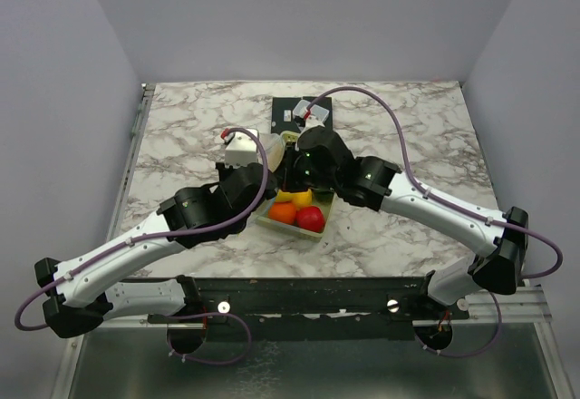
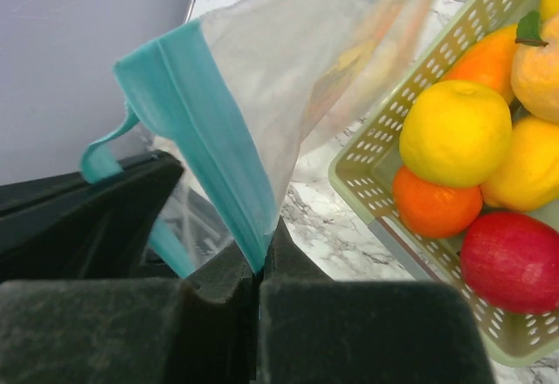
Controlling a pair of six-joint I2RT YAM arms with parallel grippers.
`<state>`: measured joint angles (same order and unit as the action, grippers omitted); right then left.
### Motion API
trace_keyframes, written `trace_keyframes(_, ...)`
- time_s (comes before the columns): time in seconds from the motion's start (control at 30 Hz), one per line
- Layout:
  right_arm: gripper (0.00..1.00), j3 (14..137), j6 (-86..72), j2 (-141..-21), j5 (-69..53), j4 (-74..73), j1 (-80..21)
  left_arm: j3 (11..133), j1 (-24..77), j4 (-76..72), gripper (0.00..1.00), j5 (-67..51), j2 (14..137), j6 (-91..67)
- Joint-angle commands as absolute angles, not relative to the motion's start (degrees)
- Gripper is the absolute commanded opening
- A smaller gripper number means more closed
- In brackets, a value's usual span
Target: Place the food in the zip-top bag and seal the zipper
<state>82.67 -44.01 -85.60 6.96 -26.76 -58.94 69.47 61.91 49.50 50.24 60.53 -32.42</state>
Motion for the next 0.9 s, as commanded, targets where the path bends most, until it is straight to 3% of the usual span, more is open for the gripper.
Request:
trace_keyframes(0.0,0.01,81.2,-44.0,-84.1,9.9,-30.1,-59.3,73.9,62.1,52.7,0.00,54.0,60.5,-30.8)
trace_keyframes(0.87,0.01,81.5,-39.2,-92.7,30.1,-39.8,-59.3,88.4,62.1,72.4,0.00,55.6,64.5,-33.3)
